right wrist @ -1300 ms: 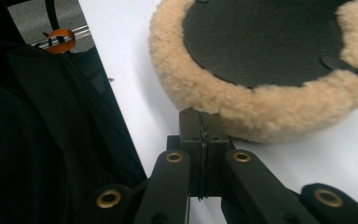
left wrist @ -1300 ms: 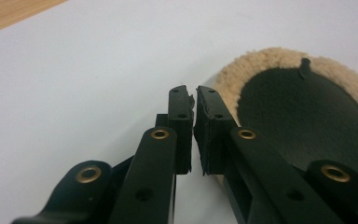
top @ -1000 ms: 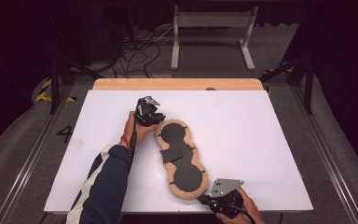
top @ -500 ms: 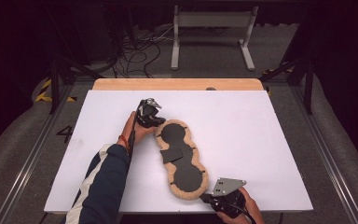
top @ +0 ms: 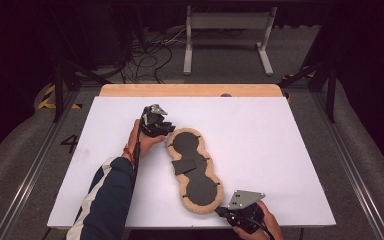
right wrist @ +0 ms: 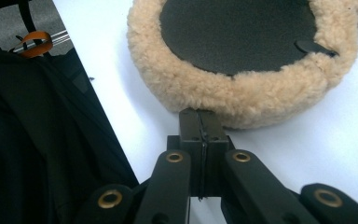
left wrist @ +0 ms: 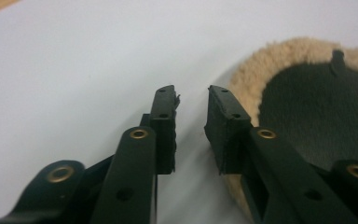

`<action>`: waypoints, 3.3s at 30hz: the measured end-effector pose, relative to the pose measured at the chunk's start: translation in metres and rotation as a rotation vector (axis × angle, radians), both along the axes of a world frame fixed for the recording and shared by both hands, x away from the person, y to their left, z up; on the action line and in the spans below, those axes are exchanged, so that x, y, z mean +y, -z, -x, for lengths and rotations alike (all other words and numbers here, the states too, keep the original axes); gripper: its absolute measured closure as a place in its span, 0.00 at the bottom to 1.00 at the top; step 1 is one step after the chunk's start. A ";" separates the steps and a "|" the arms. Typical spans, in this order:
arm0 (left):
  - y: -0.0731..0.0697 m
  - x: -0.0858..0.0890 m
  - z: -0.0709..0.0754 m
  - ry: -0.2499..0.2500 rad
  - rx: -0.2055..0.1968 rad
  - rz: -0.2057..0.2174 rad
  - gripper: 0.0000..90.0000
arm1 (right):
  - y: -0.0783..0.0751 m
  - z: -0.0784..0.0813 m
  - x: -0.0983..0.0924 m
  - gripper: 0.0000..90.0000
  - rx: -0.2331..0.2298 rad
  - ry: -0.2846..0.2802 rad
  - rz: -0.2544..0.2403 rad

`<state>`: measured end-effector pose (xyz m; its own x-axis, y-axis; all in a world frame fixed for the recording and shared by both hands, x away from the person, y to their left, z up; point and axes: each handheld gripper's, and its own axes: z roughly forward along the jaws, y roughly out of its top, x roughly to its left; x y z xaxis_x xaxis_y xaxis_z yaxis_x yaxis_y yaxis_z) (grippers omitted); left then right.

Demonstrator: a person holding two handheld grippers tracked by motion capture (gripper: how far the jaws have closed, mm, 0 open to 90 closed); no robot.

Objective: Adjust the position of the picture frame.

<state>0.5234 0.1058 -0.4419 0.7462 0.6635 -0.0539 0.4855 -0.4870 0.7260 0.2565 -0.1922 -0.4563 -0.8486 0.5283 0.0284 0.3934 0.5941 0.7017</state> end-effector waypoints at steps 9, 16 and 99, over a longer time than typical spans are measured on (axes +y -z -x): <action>-0.001 -0.027 -0.016 -0.016 0.029 -0.006 0.72 | 0.000 0.001 0.000 1.00 -0.012 0.015 0.006; 0.004 -0.041 -0.020 0.021 0.046 -0.004 0.85 | 0.001 0.001 -0.001 1.00 -0.010 0.018 -0.001; 0.012 0.006 -0.005 0.075 0.092 0.024 1.00 | -0.001 0.001 -0.007 1.00 0.050 0.101 -0.015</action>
